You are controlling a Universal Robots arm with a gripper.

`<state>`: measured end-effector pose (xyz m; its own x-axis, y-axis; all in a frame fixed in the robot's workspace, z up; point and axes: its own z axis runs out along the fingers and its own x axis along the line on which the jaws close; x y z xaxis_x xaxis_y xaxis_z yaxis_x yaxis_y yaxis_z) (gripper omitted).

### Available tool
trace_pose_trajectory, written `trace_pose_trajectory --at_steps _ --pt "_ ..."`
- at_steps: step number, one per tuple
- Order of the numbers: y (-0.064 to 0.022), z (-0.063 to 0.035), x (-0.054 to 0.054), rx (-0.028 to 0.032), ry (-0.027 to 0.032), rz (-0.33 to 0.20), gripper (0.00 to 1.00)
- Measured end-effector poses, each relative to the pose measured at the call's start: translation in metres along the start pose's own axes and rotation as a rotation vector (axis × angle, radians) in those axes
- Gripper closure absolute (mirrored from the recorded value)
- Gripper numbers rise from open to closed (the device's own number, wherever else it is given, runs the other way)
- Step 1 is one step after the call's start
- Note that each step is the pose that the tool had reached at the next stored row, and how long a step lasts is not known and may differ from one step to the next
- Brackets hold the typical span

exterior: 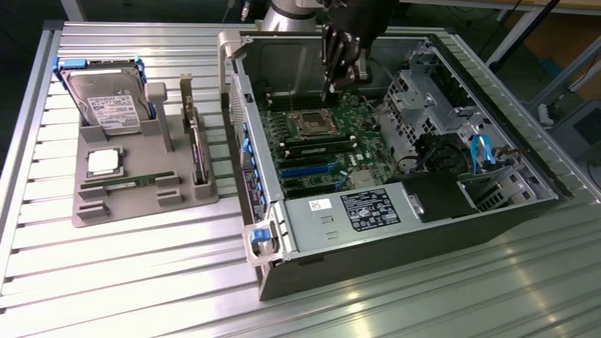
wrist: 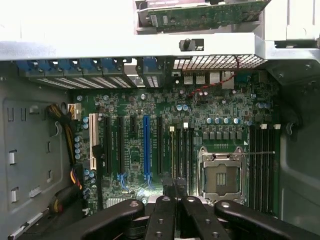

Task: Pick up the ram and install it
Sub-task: 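Press down the ram until it locks into place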

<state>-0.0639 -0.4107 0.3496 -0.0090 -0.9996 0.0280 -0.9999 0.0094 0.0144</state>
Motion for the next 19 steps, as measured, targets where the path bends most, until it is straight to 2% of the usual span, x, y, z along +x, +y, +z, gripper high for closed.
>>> trace_pose_trajectory --at_steps 14,19 --pt "-0.0339 -0.0005 0.0 -0.0009 0.0 0.0 0.9" --pt "-0.0341 -0.0012 0.0 -0.001 0.0001 0.0 0.9"
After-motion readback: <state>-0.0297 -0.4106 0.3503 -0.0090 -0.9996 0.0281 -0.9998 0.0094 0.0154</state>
